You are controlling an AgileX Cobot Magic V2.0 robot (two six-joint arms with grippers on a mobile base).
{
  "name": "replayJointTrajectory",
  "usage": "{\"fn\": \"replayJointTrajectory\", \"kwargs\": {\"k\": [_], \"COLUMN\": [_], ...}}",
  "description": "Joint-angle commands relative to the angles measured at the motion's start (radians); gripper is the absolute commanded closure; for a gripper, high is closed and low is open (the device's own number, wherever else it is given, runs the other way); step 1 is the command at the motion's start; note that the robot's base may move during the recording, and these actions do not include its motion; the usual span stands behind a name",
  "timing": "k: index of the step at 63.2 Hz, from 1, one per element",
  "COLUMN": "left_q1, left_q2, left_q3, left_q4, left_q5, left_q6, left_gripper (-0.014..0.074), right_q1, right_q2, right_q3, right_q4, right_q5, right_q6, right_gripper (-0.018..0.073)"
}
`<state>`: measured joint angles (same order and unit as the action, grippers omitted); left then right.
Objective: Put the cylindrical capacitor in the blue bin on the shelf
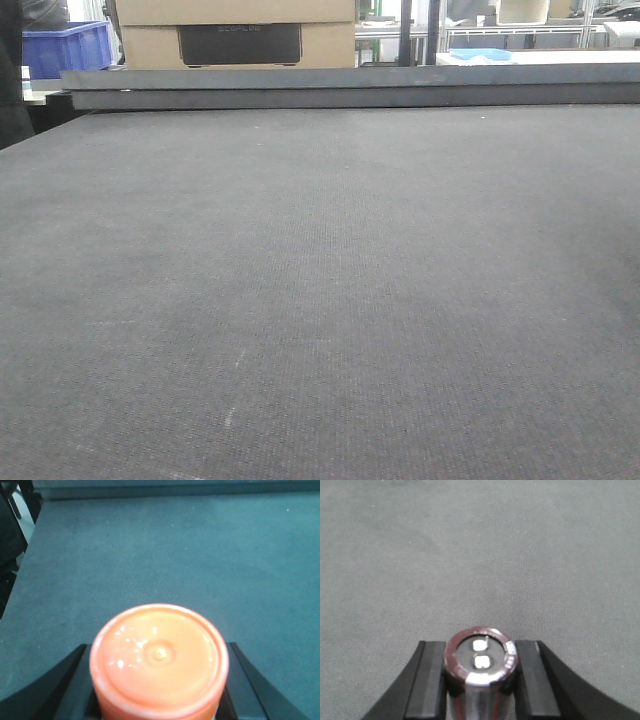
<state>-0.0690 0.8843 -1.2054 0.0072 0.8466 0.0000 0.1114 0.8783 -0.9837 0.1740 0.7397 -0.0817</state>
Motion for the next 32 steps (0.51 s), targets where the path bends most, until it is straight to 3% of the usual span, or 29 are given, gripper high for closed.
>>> {"fn": "replayJointTrajectory", "kwargs": {"k": [1, 32], "left_q1": [-0.006, -0.006], "left_q2": [-0.004, -0.004], "left_q3": [-0.006, -0.006], "left_q4": [0.0, 0.0], "left_q5": [-0.032, -0.032], "left_q6": [0.0, 0.0], "left_gripper": [0.0707, 0.0707], "right_q1": [0.002, 0.002], "right_q2": [-0.005, -0.005], "right_q3": [-0.009, -0.009], "right_q4": [-0.006, -0.006], "right_q5": [-0.014, -0.014], "right_q6": [-0.007, -0.007], "right_gripper": [0.0721, 0.0721]}}
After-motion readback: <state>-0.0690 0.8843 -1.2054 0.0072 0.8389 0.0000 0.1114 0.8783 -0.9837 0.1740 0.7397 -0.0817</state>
